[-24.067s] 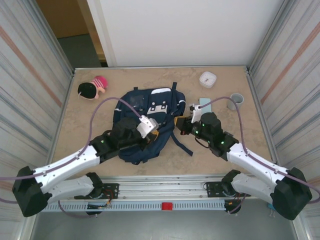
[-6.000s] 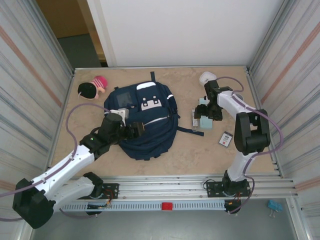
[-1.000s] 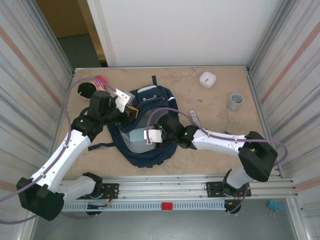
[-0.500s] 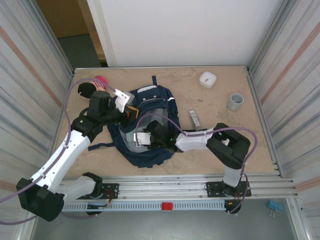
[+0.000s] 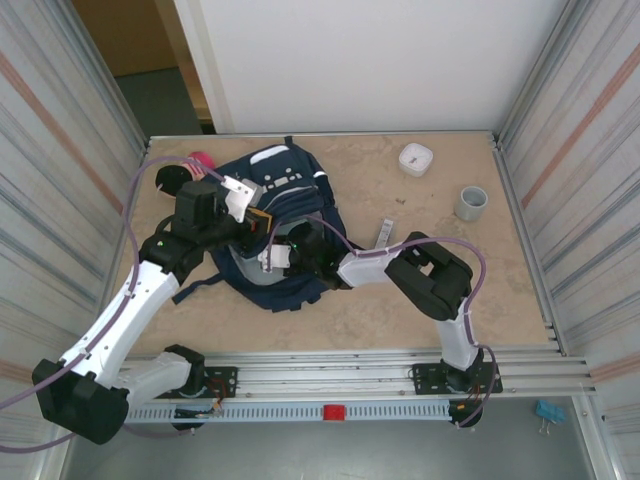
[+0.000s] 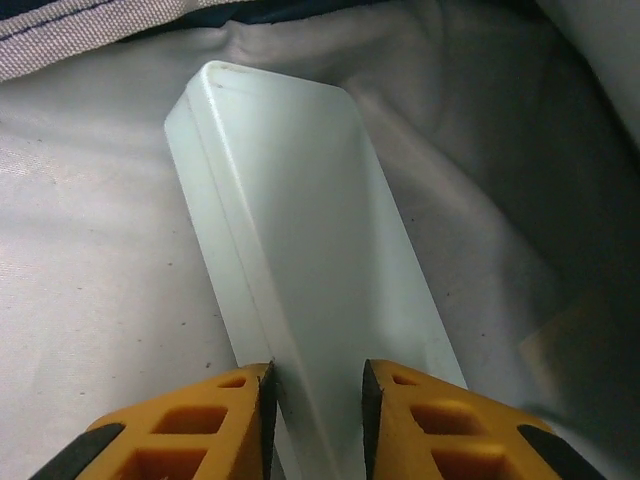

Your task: Pack the student bag

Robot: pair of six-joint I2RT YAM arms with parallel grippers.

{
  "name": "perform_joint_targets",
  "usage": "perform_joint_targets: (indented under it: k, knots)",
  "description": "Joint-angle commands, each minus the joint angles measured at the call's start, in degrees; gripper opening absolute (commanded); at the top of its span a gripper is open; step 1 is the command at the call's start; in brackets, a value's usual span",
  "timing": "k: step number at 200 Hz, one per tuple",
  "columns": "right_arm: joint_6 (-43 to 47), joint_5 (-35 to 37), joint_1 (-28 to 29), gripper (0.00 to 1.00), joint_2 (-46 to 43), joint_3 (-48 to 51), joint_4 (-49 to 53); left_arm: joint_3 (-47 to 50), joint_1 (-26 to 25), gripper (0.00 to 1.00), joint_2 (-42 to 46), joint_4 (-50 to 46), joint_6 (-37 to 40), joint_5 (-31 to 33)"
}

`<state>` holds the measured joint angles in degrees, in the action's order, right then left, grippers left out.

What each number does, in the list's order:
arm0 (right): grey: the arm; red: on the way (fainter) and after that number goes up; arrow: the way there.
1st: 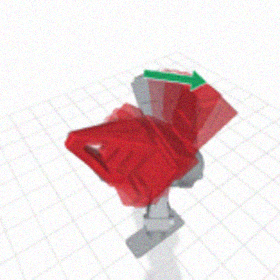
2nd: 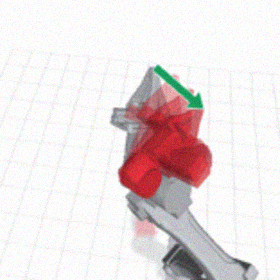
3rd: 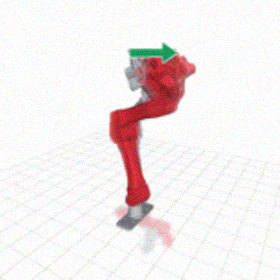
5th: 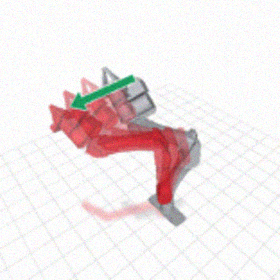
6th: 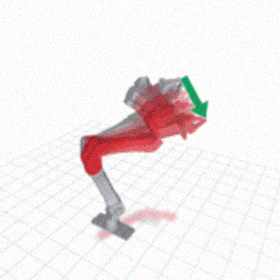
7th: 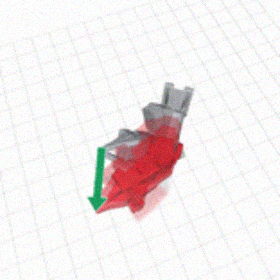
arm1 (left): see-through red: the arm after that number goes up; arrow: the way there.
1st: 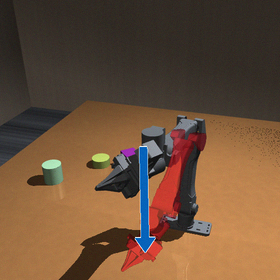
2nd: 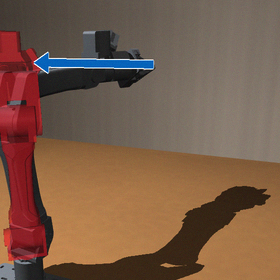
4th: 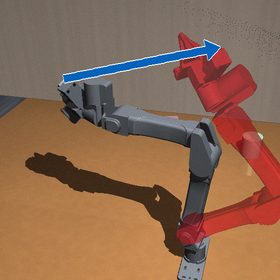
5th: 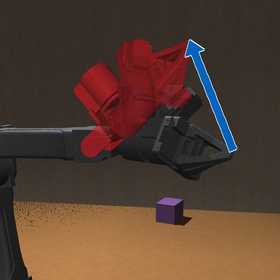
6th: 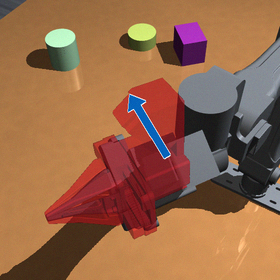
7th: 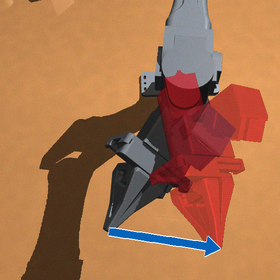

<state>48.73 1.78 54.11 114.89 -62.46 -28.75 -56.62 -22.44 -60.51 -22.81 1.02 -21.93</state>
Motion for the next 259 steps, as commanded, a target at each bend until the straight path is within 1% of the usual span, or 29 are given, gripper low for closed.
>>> perform_joint_targets:
  k: [1,12,20,26,42,56,81,94,111,122,145,156,172,180,191,213,249,252,259]
  knots:
    - [0.8,-1.8,-0.3,0.37,-5.2,2.3,0.2,-2.8,-0.5,0.03,3.5,2.9,-0.8,-3.5]
    - [-0.2,-3.0,0.2,0.42,-7.8,3.6,3.0,-2.8,-0.5,0.02,3.1,2.9,-1.3,-4.0]
    - [-1.3,-3.5,0.6,0.49,-9.6,4.7,4.7,-2.9,-0.5,0.02,2.9,3.3,-1.7,-4.6]
    - [-2.4,-3.9,0.9,0.52,-11.2,5.4,6.3,-2.7,-0.5,0.03,2.7,3.5,-1.9,-5.0]
    - [-6.2,-5.5,1.4,0.58,-15.5,7.1,10.3,-2.5,-0.5,0.03,2.4,3.8,-2.5,-4.7]
    - [-9.8,-7.2,1.6,0.6,-18.7,8.5,13.6,-2.2,-0.5,0.02,2.3,3.7,-2.6,-3.9]
    - [-20.0,-11.3,1.4,0.6,-25.0,11.5,18.0,-1.3,-0.5,0.03,2.2,3.2,-2.8,-2.1]
    - [-24.9,-12.6,1.3,0.6,-28.2,13.3,19.7,-1.0,-0.4,0.02,2.2,2.8,-3.4,-0.9]
    - [-31.6,-13.1,0.8,0.59,-31.5,14.5,23.9,-0.2,-0.4,0.02,2.4,3.0,-4.4,-1.0]
    - [-38.7,-12.4,0.5,0.6,-32.8,14.0,27.4,0.4,-0.5,0.03,2.7,3.8,-5.2,-1.2]
    - [-58.2,-12.2,0.7,0.6,-33.3,11.4,33.8,1.3,-0.5,0.03,2.9,5.1,-7.1,-1.4]
    - [-68.9,-12.8,1.0,0.59,-33.0,11.3,33.5,1.6,-0.5,0.03,2.9,5.9,-8.5,-1.7]
    - [-85.4,-11.5,1.8,0.57,-32.0,12.3,31.0,1.8,-0.6,0.03,2.9,7.1,-10.7,-1.5]
    - [-91.7,-12.1,2.0,0.56,-30.8,12.8,28.6,1.9,-0.6,0.03,2.7,7.8,-11.9,-1.2]
    - [-99.3,-10.3,2.8,0.56,-29.5,13.1,27.0,2.0,-1.0,0.03,2.7,8.4,-12.6,-1.3]
    - [-108.6,-7.2,3.4,0.56,-27.8,13.4,23.6,1.7,-1.4,0.03,2.0,8.5,-12.9,-1.4]
    - [-115.4,-9.6,3.2,0.54,-22.6,12.6,14.8,1.7,-2.0,0.02,0.8,9.6,-13.6,-2.6]
    - [-117.4,-9.7,3.2,0.54,-22.0,12.6,14.1,1.7,-2.2,0.02,0.8,9.6,-13.6,-2.6]
    - [-118.9,-9.8,3.3,0.55,-20.8,12.2,12.7,1.7,-2.5,0.02,0.9,9.6,-13.7,-2.6]
